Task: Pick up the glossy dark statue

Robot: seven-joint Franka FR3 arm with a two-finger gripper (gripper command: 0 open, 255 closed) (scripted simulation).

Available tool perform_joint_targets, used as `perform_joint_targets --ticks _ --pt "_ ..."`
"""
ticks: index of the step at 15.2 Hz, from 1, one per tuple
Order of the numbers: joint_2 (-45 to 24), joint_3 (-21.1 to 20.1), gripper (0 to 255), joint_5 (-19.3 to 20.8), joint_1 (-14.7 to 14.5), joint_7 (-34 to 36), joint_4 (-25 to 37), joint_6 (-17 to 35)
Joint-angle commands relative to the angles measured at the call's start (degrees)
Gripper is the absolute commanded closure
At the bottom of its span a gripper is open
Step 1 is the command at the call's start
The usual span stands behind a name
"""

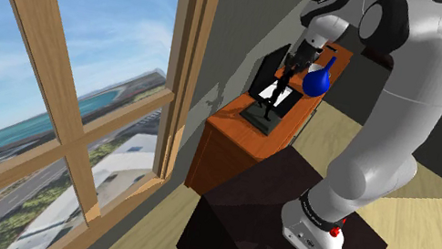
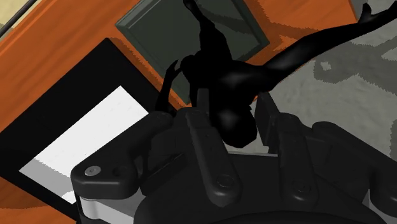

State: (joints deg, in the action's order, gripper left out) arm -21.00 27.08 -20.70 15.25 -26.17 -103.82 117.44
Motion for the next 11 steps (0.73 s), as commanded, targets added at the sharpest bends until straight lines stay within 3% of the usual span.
perform_joint_targets --ticks 1,11 --pt "0.86 0.22 255 0.55 -0.15 0.48 0.53 -1.20" --pt "3.78 1.00 255 2.72 -0.48 2.61 4.48 -7.50"
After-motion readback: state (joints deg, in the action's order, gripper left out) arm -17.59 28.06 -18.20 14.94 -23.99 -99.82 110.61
